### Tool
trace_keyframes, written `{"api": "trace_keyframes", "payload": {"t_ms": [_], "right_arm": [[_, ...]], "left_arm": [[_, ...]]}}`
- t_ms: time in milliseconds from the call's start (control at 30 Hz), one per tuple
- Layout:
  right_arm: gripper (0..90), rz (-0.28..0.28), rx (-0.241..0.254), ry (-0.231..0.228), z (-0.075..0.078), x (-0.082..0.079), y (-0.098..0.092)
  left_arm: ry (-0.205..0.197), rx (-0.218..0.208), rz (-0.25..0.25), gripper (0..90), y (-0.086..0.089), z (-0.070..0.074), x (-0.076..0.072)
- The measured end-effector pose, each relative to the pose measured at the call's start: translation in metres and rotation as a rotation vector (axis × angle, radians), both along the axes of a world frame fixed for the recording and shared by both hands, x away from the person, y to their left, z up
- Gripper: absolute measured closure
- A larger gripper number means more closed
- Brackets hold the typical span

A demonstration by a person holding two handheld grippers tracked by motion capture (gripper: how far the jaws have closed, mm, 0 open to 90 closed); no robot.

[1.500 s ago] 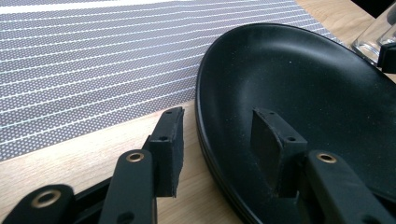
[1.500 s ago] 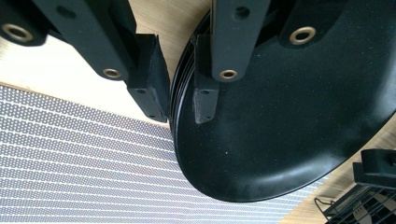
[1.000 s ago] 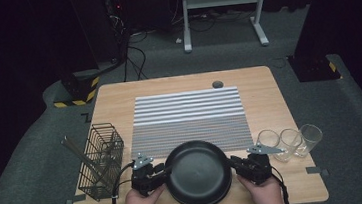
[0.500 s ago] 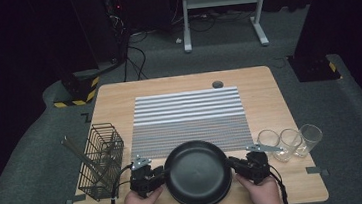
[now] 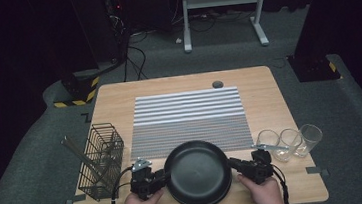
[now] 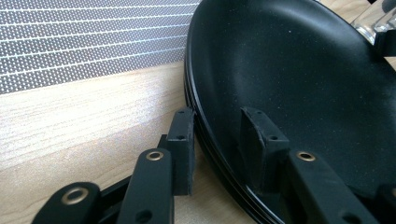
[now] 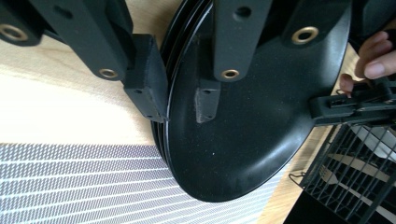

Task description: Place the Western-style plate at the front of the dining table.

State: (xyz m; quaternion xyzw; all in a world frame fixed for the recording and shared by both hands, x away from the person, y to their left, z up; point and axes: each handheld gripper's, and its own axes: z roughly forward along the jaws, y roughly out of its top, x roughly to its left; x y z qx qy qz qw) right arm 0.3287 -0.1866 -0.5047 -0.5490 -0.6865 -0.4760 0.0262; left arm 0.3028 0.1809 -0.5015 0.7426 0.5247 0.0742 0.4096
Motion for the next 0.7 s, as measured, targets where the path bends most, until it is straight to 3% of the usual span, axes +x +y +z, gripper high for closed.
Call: {"api": "trace_keyframes", "payload": {"t_ms": [367,500,700], "right_arm": [[67.2,-0.013,0.054,0.077,0.0002,0.0015,-0.0001],[68.3,-0.028,0.059,0.1,0.0013,0.0017,0.0003],[71.0,-0.047,0.066,0.118,0.0012,0.0016,0.0001]], "left_arm": [[0.024,-0.024,0.008,65.7,0.0016,-0.0004,0.0011],[0.045,-0.063,0.025,65.4,0.0035,-0.001,0.0007],[0.045,-0.066,0.033,65.4,0.0032,-0.0011,0.0002]]}}
